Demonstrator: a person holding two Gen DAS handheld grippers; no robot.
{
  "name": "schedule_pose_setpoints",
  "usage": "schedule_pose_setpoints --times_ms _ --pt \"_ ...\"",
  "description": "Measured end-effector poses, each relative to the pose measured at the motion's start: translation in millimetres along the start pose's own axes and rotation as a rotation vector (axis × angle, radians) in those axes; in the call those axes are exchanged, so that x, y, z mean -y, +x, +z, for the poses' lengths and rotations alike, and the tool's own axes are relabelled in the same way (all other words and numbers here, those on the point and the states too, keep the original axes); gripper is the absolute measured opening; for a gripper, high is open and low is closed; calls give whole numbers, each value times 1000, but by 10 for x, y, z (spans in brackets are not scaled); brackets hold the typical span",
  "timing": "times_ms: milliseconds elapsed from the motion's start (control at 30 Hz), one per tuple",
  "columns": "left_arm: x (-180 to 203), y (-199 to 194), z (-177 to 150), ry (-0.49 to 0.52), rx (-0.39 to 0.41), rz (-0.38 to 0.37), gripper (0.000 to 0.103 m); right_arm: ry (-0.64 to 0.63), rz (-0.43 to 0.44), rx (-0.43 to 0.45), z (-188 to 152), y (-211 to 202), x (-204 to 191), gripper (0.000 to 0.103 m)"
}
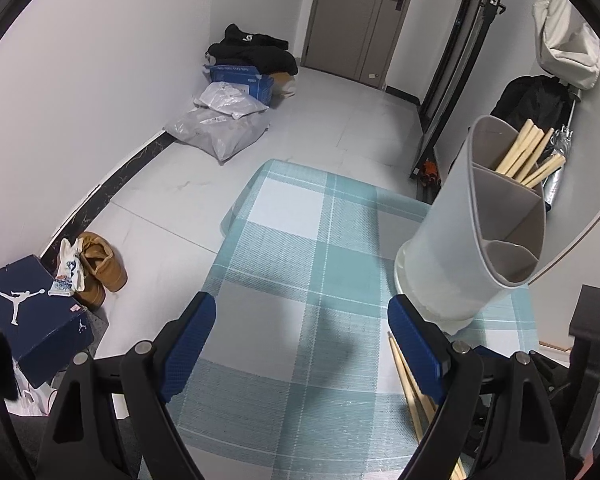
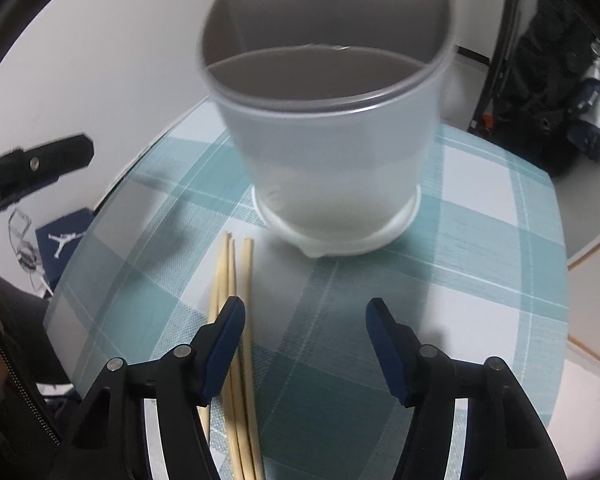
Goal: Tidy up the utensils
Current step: 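Grasp one chopstick from the cloth with the right tool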
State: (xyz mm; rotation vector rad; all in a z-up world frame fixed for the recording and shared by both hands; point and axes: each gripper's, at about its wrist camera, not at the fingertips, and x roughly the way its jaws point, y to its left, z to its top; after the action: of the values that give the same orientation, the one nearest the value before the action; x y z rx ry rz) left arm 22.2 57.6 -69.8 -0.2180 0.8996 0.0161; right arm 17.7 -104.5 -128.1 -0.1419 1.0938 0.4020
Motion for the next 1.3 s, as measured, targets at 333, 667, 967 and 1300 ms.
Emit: schedule_pose_setpoints --times_ms 333,667,967,1300 --pt "-101 24 18 -39 -18 5 86 -93 -68 8 55 96 -220 51" --pt "-145 49 26 -50 -33 11 86 -134 -42 3 93 147 -349 17" --pt "-164 35 23 -66 -37 6 86 -84 28 -80 -59 35 -225 4" --pt "-168 51 -4 -71 -42 -15 86 -153 15 -116 -12 120 -301 7"
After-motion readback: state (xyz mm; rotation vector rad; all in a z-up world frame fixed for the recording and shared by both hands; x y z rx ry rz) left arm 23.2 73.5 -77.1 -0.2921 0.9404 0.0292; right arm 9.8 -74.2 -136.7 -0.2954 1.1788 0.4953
